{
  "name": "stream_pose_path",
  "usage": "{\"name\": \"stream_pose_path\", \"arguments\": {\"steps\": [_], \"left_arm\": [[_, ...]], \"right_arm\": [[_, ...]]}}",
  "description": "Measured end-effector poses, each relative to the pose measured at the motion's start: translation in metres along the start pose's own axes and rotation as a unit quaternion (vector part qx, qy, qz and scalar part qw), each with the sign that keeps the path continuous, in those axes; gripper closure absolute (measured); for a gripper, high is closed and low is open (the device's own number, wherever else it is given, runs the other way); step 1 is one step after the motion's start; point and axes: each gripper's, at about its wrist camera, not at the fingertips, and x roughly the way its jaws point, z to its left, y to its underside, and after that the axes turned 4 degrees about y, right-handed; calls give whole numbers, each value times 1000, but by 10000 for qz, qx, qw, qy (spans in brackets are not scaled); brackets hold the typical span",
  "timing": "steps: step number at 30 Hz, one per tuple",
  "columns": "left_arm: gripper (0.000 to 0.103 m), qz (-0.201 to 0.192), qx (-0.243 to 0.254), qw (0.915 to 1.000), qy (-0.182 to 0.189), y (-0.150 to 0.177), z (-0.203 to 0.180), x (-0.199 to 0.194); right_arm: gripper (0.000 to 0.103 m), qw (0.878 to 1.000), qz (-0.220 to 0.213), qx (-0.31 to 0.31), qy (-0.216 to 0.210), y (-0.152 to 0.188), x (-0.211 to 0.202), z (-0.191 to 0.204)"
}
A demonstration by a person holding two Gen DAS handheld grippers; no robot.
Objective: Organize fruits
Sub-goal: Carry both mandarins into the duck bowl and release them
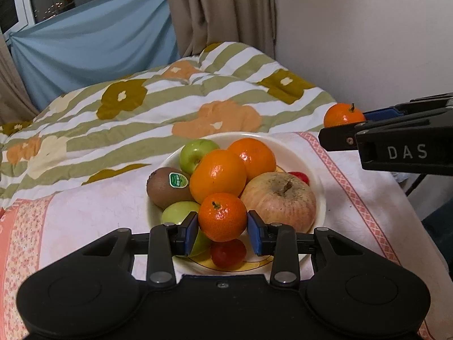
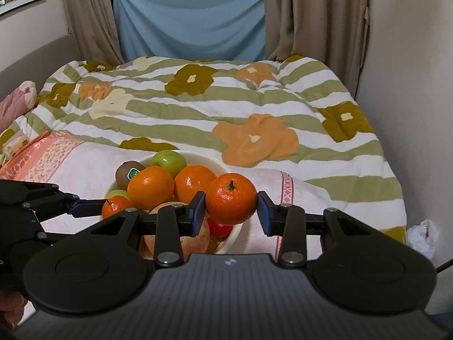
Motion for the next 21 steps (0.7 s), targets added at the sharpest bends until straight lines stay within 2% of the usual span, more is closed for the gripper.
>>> {"name": "stream_pose_path", "arguments": {"steps": [2, 4, 15, 21], "left_arm": [[23, -22, 52, 9999, -115, 0, -1, -1], [16, -90, 61, 9999, -78, -1, 0, -4], [16, -62, -122, 9999, -70, 6, 4, -18], [16, -53, -238, 9995, -218, 10, 12, -21]], "right_arm": [[49, 10000, 8, 1, -53, 0, 4, -2], [49, 10000, 19, -7, -90, -1, 7, -4], [49, 9995, 125, -193, -223, -6, 20, 0], [49, 9991, 246, -194, -300, -7, 46, -4]]}}
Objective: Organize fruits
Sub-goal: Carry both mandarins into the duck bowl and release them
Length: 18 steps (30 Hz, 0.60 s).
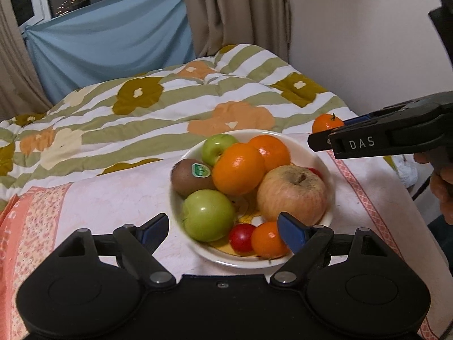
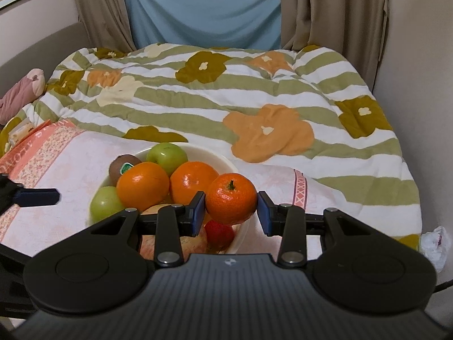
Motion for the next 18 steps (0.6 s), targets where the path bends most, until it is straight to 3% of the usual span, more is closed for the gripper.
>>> {"name": "stream_pose_path", "arguments": {"steps": [8, 10, 12, 18], "left_arm": [[16, 70, -122, 9997, -179, 3, 8, 3], [16, 75, -151, 9996, -209, 5, 10, 1], [16, 79, -166, 9996, -225, 6, 12, -1], [16, -42, -144, 9997, -196, 7, 18, -19]], "right_arm": [[48, 9999, 96, -22, -102, 1, 31, -2], [40, 9999, 83, -15, -92, 2, 35, -4], [16, 9997, 102, -49, -194, 3, 36, -3], [14, 10000, 2, 79, 28, 2, 15, 2]]}}
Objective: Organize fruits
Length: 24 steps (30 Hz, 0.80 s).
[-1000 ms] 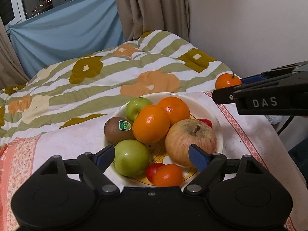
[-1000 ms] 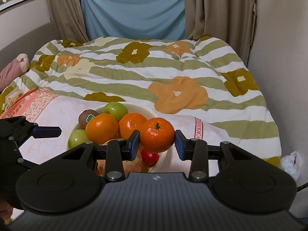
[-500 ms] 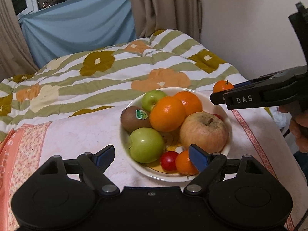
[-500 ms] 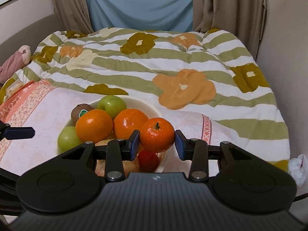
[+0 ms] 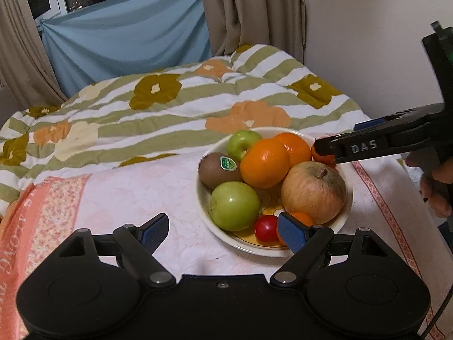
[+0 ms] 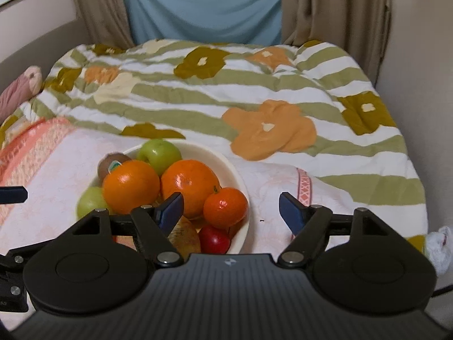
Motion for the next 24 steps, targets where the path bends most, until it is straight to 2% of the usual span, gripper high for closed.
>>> {"name": "stream_pose_path", "arguments": {"steps": [8, 13, 19, 20, 22, 24], "left_arm": [[16, -489, 24, 9988, 18, -1, 27, -58], [16, -739, -75, 9972, -42, 6, 52, -102], [16, -1048, -215, 9942, -143, 21, 80, -161], [16, -1094, -252, 9935, -157, 25, 84, -171], [16, -1142, -364, 9926, -206, 30, 92, -187], [16, -1183, -489, 9915, -211, 37, 99, -201]], "right_arm": [[14, 9984, -445, 235, 263, -6, -85, 29], [14, 9957, -762, 238, 468, -4, -148, 71], [14, 9931, -1010, 292, 523, 7, -217, 125], [13, 9928, -1023, 349, 522, 9, -227, 131], [3, 9918, -1034, 484, 576, 14, -246, 144], [2, 9904, -1078, 586, 632, 20, -264, 153]]}}
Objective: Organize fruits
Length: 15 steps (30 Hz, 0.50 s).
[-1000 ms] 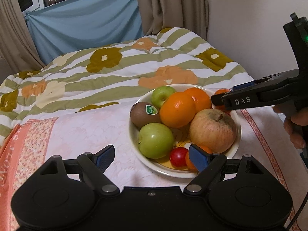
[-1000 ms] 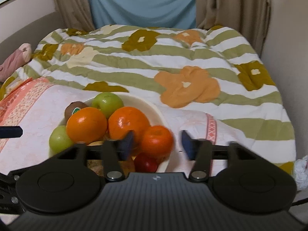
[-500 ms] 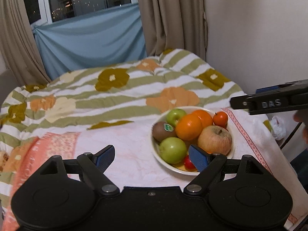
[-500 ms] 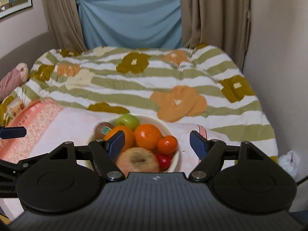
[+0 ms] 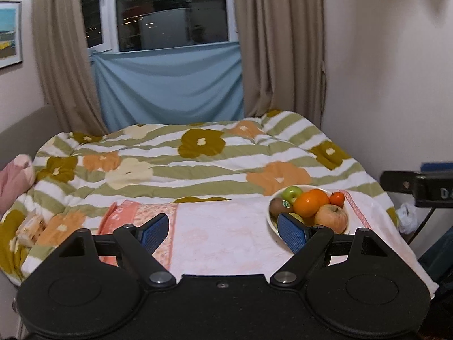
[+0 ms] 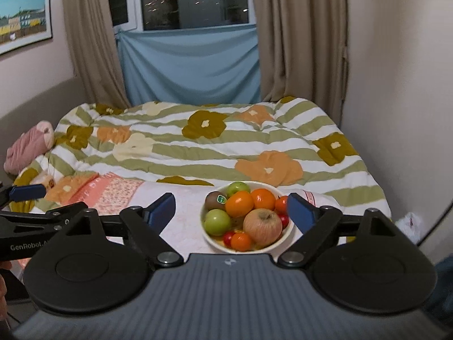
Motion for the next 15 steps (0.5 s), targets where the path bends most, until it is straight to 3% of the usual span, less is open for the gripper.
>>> {"name": "stream_pose_path", "arguments": {"steps": [3, 7, 15], "left_arm": [[15, -44, -162, 9999, -23, 5, 9, -20], [0, -88, -254, 9996, -91, 12, 14, -41], [0, -111, -198, 9997, -64, 28, 14, -64]], "right_arm": [[0, 10000, 43, 19, 54, 7, -26, 10], [0, 9996, 18, -34, 262, 21, -50, 20], [0, 9989, 158, -97, 426, 43, -69, 28]]}}
